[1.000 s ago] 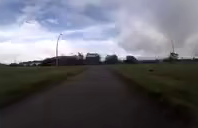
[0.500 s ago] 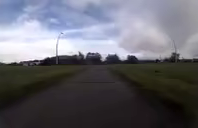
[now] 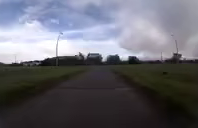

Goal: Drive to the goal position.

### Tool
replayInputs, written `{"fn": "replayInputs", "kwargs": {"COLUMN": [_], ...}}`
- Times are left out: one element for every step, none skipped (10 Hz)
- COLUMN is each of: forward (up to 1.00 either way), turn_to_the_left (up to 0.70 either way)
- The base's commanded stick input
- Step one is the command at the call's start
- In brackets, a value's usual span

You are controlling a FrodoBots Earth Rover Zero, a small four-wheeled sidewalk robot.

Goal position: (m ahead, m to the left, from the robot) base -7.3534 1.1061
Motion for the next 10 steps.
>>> {"fn": "replayInputs", "kwargs": {"forward": [1.00, 1.00, 1.00, 1.00, 1.00, 1.00, 1.00, 1.00, 1.00, 1.00], "turn_to_the_left": [0.00, 0.00, 0.00, -0.09, -0.25, -0.40, -0.40, -0.23, 0.00, -0.04]}}
